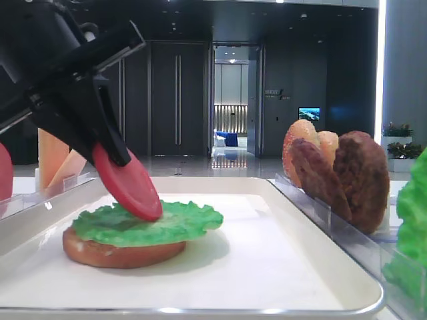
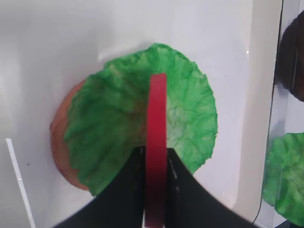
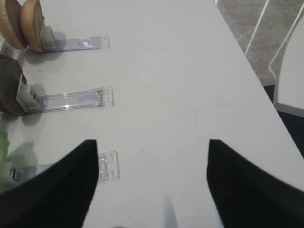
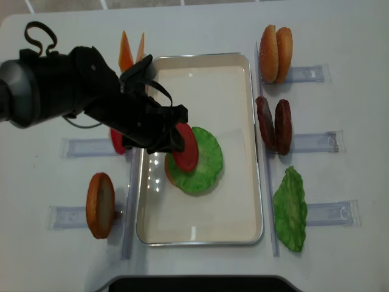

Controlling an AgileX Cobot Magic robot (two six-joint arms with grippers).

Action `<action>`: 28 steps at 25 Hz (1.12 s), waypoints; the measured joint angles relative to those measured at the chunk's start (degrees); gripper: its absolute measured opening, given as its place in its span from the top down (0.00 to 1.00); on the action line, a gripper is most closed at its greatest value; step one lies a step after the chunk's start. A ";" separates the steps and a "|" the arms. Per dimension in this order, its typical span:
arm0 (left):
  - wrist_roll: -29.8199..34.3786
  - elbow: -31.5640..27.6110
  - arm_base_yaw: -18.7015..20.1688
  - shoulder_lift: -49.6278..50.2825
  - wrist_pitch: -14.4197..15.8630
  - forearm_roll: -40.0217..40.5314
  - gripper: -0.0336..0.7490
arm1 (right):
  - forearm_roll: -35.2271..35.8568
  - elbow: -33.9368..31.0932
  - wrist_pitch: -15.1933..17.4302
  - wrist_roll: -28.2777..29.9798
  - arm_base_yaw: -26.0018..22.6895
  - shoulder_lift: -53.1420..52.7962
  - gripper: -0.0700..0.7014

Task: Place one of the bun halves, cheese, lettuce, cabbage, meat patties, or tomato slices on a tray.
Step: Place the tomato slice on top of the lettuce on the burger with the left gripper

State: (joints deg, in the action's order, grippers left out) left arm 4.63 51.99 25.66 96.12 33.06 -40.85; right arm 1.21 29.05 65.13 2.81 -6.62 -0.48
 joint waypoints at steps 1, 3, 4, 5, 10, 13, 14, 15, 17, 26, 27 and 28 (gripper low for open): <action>0.46 0.00 0.00 0.11 -0.15 -0.54 0.88 | 0.00 0.00 0.00 0.00 0.00 0.00 0.31; 1.48 0.00 0.00 0.18 -0.44 -1.72 0.88 | 0.00 0.00 0.00 0.00 0.00 0.00 0.31; 1.65 0.00 0.00 0.18 -0.57 -2.01 0.88 | 0.00 0.00 0.00 0.00 0.00 0.00 0.31; 1.81 0.00 0.00 0.18 -0.70 -2.27 0.88 | 0.00 0.00 0.00 0.00 0.00 0.00 0.31; 2.35 0.00 0.00 0.29 -1.35 -2.54 0.88 | 0.00 0.00 0.00 0.00 0.00 0.00 0.31; 3.03 0.00 0.00 0.36 -2.59 -3.22 0.88 | 0.00 0.00 0.00 0.00 0.00 0.00 0.31; 3.14 0.00 0.00 0.39 -2.82 -3.47 0.88 | 0.00 0.00 0.00 0.00 0.00 0.00 0.31; 3.23 0.00 0.00 0.44 -2.88 -3.60 0.88 | 0.00 0.00 0.00 0.00 0.00 0.00 0.31; 3.36 0.00 0.00 0.47 -2.89 -3.83 0.88 | 0.00 0.00 0.00 0.00 0.00 0.00 0.31; 5.33 0.00 0.00 0.47 -3.19 -5.48 0.88 | 0.00 0.00 0.00 0.00 0.00 0.00 0.31; 5.81 0.00 0.00 0.47 -3.69 -6.16 0.88 | 0.00 0.00 0.00 0.00 0.00 0.00 0.31; 6.08 0.00 0.00 0.47 -4.02 -6.63 0.88 | 0.00 0.00 0.00 0.00 0.00 0.00 0.31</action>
State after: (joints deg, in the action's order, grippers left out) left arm 10.71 51.99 25.66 96.59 29.04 -47.48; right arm 1.21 29.05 65.13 2.81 -6.62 -0.48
